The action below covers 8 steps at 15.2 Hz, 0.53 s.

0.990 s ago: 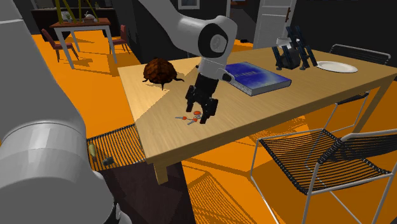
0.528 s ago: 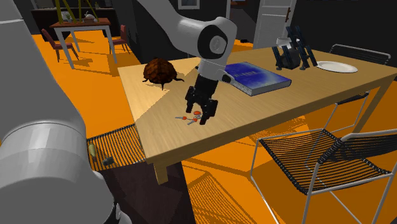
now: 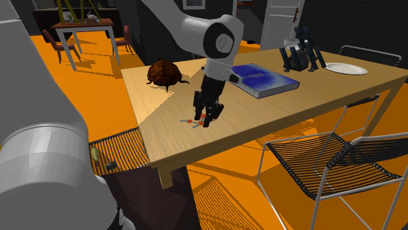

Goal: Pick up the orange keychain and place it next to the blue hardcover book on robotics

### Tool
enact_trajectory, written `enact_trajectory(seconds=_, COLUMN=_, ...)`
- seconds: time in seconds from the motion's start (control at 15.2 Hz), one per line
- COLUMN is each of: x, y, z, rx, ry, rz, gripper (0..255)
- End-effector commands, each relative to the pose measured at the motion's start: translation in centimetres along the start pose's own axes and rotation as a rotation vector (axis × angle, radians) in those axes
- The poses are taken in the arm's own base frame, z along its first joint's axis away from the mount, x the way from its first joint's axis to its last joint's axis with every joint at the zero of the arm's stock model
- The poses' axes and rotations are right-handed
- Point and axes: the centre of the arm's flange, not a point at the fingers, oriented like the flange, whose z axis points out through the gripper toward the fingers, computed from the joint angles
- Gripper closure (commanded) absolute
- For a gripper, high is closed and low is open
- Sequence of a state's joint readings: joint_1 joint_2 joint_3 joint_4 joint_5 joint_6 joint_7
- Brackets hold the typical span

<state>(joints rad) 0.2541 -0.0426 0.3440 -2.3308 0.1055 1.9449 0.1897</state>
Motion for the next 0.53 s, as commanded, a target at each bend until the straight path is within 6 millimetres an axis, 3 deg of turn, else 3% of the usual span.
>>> enact_trajectory(seconds=0.0, x=-0.1, y=-0.7, z=0.6, rx=0.018, ry=-0.015, rz=-0.001, gripper=255)
enact_trajectory(seconds=0.46, x=-1.0, y=-0.3, z=-2.3, rx=0.017, ry=-0.015, rz=-0.002, gripper=255)
